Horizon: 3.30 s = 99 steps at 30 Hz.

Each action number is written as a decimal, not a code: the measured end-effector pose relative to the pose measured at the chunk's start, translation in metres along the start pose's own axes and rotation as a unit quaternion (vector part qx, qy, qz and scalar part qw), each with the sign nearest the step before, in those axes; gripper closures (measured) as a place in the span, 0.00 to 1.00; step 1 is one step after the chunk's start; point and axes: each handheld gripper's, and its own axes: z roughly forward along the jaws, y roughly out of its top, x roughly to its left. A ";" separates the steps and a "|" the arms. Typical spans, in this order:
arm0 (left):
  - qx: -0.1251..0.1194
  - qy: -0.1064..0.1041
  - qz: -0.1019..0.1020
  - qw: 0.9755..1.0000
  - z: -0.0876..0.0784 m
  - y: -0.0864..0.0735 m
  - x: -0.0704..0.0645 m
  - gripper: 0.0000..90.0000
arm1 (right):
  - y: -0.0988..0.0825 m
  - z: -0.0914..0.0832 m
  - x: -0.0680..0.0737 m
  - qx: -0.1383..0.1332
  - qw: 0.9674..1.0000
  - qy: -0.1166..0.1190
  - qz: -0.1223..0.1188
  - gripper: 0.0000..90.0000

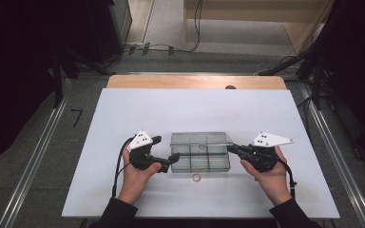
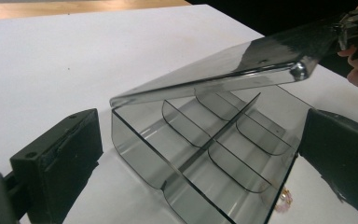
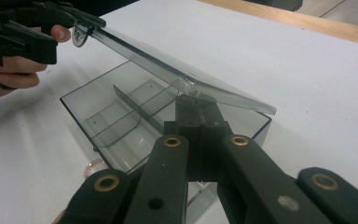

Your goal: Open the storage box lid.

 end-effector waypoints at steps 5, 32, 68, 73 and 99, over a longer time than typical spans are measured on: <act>0.002 0.009 -0.003 1.000 0.003 0.008 0.005 0.00 | 0.007 0.001 -0.001 -0.002 1.000 -0.002 -0.002 0.98; -0.011 0.014 -0.016 1.000 0.025 0.027 0.017 0.55 | 0.026 0.005 -0.014 -0.021 1.000 -0.020 -0.005 0.98; -0.020 0.011 -0.033 0.999 0.034 0.030 0.027 0.63 | 0.010 0.035 -0.047 -0.026 0.999 -0.024 0.017 0.60; -0.019 0.011 -0.037 0.999 0.039 0.028 0.031 0.64 | 0.009 0.045 -0.052 -0.025 0.999 -0.025 0.024 0.67; -0.015 0.023 -0.077 0.997 0.053 0.020 0.046 0.73 | 0.001 0.066 -0.063 -0.024 0.998 -0.027 0.057 0.82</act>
